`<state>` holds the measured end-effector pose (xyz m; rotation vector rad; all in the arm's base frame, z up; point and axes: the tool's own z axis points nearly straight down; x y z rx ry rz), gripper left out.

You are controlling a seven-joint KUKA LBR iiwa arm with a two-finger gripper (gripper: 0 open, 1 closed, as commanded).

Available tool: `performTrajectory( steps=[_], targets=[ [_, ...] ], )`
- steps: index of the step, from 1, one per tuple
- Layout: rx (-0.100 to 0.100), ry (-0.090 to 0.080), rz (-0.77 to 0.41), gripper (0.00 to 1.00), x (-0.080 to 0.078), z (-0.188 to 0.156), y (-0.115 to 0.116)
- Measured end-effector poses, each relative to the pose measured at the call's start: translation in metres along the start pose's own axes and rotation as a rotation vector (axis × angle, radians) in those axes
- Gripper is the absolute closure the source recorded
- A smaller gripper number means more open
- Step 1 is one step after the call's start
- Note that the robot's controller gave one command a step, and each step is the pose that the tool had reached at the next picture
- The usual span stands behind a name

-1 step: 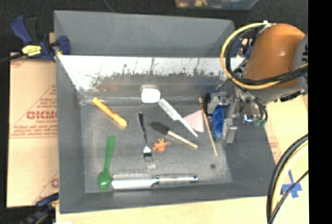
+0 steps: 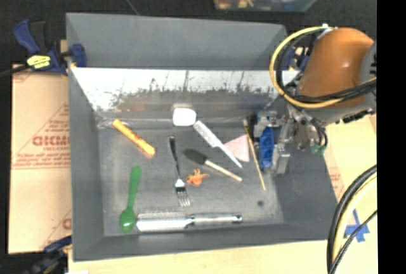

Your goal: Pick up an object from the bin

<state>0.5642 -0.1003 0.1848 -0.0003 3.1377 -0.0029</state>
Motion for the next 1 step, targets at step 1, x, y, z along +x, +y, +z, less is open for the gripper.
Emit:
performTrajectory(
  steps=[1],
  targets=[
    [-0.002, -0.003, 0.118, 0.00, -0.0566, 0.1157, 0.0477]
  ],
)
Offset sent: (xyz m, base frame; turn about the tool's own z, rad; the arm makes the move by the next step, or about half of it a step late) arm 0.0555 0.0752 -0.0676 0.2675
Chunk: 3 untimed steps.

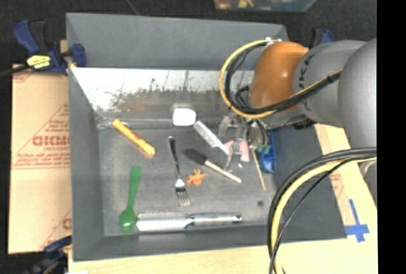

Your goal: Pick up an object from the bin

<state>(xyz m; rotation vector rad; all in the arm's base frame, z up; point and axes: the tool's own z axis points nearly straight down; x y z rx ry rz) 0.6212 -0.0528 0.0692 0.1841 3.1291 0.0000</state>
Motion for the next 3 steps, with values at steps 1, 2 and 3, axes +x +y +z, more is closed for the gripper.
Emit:
performTrajectory(
  steps=[1, 2, 3],
  targets=[
    [0.002, -0.014, 0.143, 0.00, 0.002, -0.049, 0.026],
    [0.001, -0.006, 0.088, 0.00, 0.016, -0.031, 0.052],
    [-0.001, -0.017, 0.425, 0.00, 0.016, -0.002, 0.064]
  ],
)
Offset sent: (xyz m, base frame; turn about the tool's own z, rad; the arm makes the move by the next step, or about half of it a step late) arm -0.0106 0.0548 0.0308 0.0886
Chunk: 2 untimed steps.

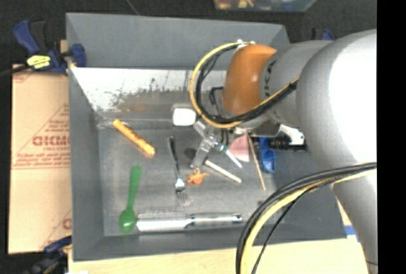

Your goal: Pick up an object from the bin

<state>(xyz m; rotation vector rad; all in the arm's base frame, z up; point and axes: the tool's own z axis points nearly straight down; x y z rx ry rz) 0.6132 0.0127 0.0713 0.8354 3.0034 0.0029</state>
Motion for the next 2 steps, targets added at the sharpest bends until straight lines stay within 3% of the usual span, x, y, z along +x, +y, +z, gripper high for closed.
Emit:
performTrajectory(
  steps=[1, 2],
  targets=[
    [0.002, 0.005, -0.196, 1.00, 0.0156, -0.0010, -0.0021],
    [0.002, 0.004, -0.197, 1.00, 0.0155, -0.0011, -0.0020]
  ],
)
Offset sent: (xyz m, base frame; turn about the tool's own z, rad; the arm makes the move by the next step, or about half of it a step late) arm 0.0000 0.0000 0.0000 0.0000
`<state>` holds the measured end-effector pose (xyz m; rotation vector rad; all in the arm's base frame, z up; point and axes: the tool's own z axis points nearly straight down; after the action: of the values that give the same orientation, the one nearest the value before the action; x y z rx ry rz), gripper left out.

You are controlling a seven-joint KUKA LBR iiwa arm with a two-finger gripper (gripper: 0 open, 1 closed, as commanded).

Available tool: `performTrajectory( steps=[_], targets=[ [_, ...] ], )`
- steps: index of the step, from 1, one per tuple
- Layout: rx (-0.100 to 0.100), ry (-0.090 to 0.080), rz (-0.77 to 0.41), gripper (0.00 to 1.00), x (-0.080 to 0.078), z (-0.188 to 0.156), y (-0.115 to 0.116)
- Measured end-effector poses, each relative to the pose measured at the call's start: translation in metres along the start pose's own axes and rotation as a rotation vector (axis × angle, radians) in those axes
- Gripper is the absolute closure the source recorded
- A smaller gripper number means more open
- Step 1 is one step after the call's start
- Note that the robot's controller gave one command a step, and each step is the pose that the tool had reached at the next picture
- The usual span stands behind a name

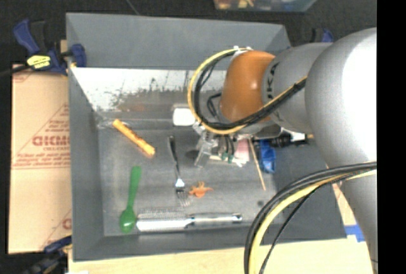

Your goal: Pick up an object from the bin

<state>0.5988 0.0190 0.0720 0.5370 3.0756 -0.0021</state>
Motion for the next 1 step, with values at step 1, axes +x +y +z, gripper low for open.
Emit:
performTrajectory(
  steps=[1],
  targets=[
    [0.001, 0.001, -0.001, 1.00, 0.0002, -0.0172, -0.0007]
  ],
)
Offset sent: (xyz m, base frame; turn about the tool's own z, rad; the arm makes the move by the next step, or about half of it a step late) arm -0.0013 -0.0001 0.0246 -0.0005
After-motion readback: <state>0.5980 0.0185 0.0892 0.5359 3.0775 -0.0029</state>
